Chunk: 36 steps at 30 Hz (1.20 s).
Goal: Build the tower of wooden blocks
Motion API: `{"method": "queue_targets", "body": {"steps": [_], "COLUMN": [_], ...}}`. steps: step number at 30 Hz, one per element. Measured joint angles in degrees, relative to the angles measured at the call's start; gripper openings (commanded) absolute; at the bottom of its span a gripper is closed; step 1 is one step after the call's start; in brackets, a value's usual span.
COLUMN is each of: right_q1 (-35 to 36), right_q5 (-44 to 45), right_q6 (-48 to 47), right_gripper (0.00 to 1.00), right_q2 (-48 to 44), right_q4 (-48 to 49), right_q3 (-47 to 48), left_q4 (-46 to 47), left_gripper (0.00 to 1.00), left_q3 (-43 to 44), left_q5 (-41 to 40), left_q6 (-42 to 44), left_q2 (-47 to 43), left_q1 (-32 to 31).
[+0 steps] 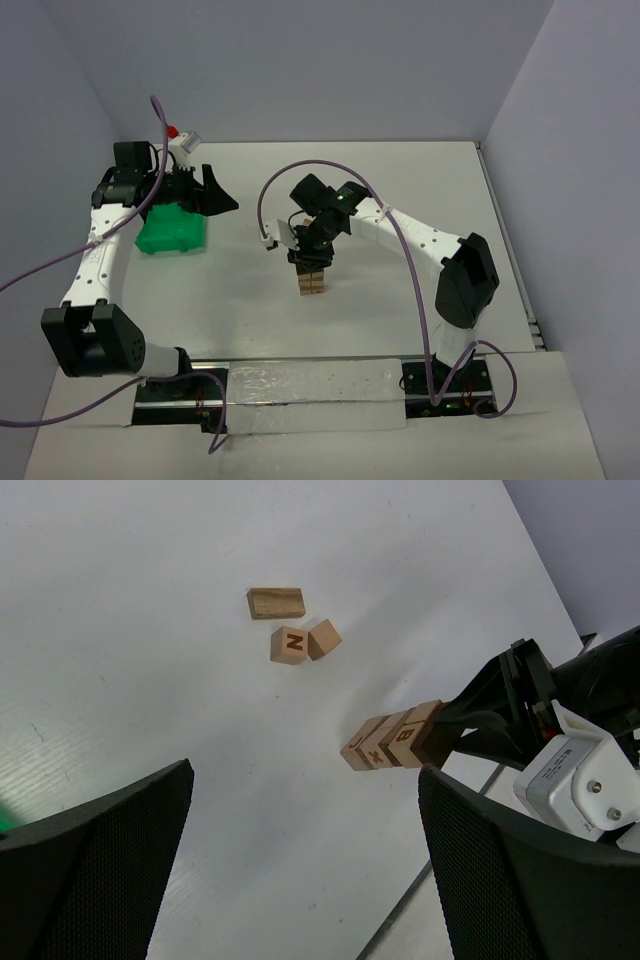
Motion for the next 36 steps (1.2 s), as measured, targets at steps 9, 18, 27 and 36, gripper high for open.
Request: {"method": "queue_targets", "body": {"steps": [9,18,27,36], "right_q1": [-0.03,-0.27,-0.7,-0.73], "right_q5": [-0.02,-0.04,-0.06,-0.13], "right_q6": [-0.2,-0.17,-0.15,-0.15], "right_gripper": [0.33,0.33,0.34,0.44], "right_q2": [0.0,0.0,0.0,-0.02], "right_q4": [0.22,0.39,0.52,0.72], "right_q3": [-0.27,-0.29,-0.29,-0.49], "left_q4": [-0.04,-0.04,-0.04,-0.09], "left_gripper": [0.99,0.99,0.99,0.99], "left_q3": [0.0,0.0,0.0,0.29], "left_q5": [0.0,0.0,0.0,0.02], "left_q6": [0.06,0.06,0.06,0.13], "left_q2": [0.2,0.2,0.27,0.42], "left_q1": [0.0,0.0,0.0,0.0]}}
